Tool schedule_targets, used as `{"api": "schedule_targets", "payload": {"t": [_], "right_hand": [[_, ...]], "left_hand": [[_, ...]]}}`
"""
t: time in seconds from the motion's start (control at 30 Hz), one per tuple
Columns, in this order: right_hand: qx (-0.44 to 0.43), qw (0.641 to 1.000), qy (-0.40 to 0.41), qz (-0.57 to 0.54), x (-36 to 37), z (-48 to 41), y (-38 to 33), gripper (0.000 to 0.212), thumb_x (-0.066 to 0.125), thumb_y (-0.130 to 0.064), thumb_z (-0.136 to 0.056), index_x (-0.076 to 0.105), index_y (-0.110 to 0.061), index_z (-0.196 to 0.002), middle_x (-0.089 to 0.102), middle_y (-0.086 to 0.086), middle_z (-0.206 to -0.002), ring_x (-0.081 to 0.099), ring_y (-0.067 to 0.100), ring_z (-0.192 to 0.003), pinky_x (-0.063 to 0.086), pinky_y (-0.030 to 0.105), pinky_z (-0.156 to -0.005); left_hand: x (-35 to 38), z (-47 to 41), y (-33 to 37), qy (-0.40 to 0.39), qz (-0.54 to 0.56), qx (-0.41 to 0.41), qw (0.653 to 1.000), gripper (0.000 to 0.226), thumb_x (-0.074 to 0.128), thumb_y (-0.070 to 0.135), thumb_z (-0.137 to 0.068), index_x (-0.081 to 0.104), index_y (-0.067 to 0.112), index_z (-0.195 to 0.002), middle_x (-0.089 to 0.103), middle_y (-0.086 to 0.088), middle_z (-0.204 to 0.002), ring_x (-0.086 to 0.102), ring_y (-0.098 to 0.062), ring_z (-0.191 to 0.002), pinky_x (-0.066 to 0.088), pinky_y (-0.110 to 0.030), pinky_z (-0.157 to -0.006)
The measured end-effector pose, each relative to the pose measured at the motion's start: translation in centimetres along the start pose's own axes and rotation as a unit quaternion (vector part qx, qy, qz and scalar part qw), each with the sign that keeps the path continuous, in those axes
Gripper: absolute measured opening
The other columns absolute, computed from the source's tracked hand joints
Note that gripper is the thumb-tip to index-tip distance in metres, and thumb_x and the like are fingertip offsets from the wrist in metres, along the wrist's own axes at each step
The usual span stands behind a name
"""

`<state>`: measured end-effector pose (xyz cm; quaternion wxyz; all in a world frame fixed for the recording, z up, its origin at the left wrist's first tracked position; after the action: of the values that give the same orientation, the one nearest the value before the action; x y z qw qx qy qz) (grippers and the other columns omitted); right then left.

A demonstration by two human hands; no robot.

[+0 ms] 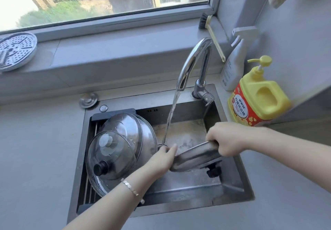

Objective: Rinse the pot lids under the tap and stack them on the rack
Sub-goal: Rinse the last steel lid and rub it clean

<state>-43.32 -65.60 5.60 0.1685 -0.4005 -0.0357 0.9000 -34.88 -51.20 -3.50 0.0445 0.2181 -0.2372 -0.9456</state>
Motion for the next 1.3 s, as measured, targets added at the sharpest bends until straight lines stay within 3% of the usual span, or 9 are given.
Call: {"api": "schedule_targets", "payload": {"t": [0.13, 0.27, 0.37, 0.5, 0.7, 0.77, 0.9, 1.1, 1.3], "right_hand": [[-0.010, 0.997, -0.057, 0.051, -2.5, -2.4, -0.3, 0.016, 0.050, 0.003, -0.058, 0.045, -0.011, -0.056, 0.046, 0.002, -0.055, 0.041, 0.020, -0.050, 0.036, 0.026, -0.046], [-0.019, 0.998, -0.049, 0.043, -5.7, -4.3, -0.4, 0.020, 0.053, 0.006, -0.057, 0.046, -0.012, -0.055, 0.043, 0.003, -0.052, 0.041, 0.019, -0.048, 0.033, 0.021, -0.039], [-0.065, 0.987, 0.090, -0.115, -7.0, -6.1, 0.2, 0.031, 0.043, 0.007, -0.062, 0.062, -0.016, -0.071, 0.057, -0.001, -0.071, 0.052, 0.019, -0.071, 0.042, 0.031, -0.060], [-0.014, 0.875, 0.271, -0.401, -6.8, -7.2, 0.7, 0.034, 0.045, -0.001, -0.086, 0.057, -0.023, -0.109, 0.060, 0.003, -0.104, 0.055, 0.017, -0.096, 0.041, 0.025, -0.083], [-0.013, 0.835, 0.311, -0.453, -2.3, -8.4, -5.9, 0.056, 0.030, -0.030, -0.100, 0.011, -0.008, -0.148, 0.006, 0.005, -0.157, -0.002, 0.017, -0.146, -0.002, 0.027, -0.115], [0.007, 0.833, 0.295, -0.469, -2.3, -9.4, -5.1, 0.059, 0.034, -0.039, -0.097, 0.018, -0.012, -0.147, 0.017, 0.004, -0.154, 0.011, 0.015, -0.143, 0.003, 0.034, -0.117], [0.135, 0.692, 0.265, -0.658, -3.6, -11.3, -0.4, 0.040, 0.037, -0.043, -0.093, 0.051, -0.012, -0.114, 0.050, 0.007, -0.111, 0.051, 0.024, -0.111, 0.039, 0.036, -0.098], [0.109, 0.768, 0.376, -0.506, -4.4, -8.6, -5.0, 0.050, 0.040, -0.026, -0.092, 0.035, -0.003, -0.136, 0.037, 0.015, -0.142, 0.033, 0.028, -0.132, 0.026, 0.041, -0.110], [0.198, 0.710, 0.268, -0.620, -4.4, -11.9, -0.9, 0.039, 0.033, -0.045, -0.084, 0.049, -0.014, -0.101, 0.051, 0.009, -0.110, 0.044, 0.022, -0.102, 0.035, 0.038, -0.091]], "left_hand": [[0.6, 2.7, 3.6, -0.035, 0.047, 0.241, 0.969, 0.040, 0.045, 0.056, -0.086, 0.057, 0.022, -0.069, 0.053, 0.014, -0.064, 0.048, -0.005, -0.064, 0.038, -0.027, -0.065], [-0.6, 2.7, 4.5, 0.060, 0.152, 0.308, 0.937, 0.042, 0.059, 0.025, -0.090, 0.042, 0.021, -0.052, 0.039, 0.015, -0.042, 0.033, 0.001, -0.044, 0.026, -0.015, -0.048], [-1.9, 2.9, 5.2, 0.127, 0.259, 0.308, 0.906, 0.047, 0.052, 0.043, -0.090, 0.047, 0.006, -0.060, 0.037, -0.004, -0.055, 0.033, -0.011, -0.052, 0.025, -0.024, -0.050], [-3.1, 2.3, 5.0, 0.176, 0.384, 0.185, 0.887, 0.049, 0.037, 0.043, -0.096, 0.058, 0.006, -0.073, 0.051, -0.014, -0.070, 0.047, -0.021, -0.066, 0.038, -0.028, -0.055], [-4.2, 1.5, 5.6, 0.190, 0.437, 0.105, 0.873, 0.051, 0.031, 0.051, -0.096, 0.062, 0.019, -0.070, 0.067, -0.002, -0.073, 0.065, -0.020, -0.074, 0.051, -0.029, -0.066], [-4.5, 2.1, 5.5, 0.214, 0.407, 0.131, 0.878, 0.051, 0.031, 0.047, -0.097, 0.059, 0.022, -0.063, 0.063, 0.004, -0.063, 0.061, -0.015, -0.064, 0.048, -0.027, -0.060], [-4.1, 3.3, 5.9, 0.257, 0.334, 0.201, 0.884, 0.052, 0.032, 0.045, -0.097, 0.030, 0.020, -0.052, 0.031, 0.000, -0.050, 0.031, -0.020, -0.055, 0.027, -0.033, -0.055], [-5.0, 2.9, 6.2, 0.234, 0.417, 0.172, 0.861, 0.054, 0.032, 0.041, -0.098, 0.056, 0.016, -0.057, 0.057, 0.008, -0.047, 0.052, -0.012, -0.054, 0.042, -0.026, -0.054], [-4.8, 4.6, 6.4, 0.277, 0.304, 0.235, 0.880, 0.055, 0.032, 0.035, -0.100, 0.027, 0.018, -0.048, 0.027, 0.010, -0.040, 0.025, -0.010, -0.041, 0.023, -0.025, -0.044]]}}
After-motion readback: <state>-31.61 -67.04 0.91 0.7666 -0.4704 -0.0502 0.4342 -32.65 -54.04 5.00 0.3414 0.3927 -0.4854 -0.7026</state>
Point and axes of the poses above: each hand's wrist, its own z-axis away from the middle knuckle, its own x-axis out of the palm, y = z × x, the point moved 6 cm from there along -z, towards the middle knuckle
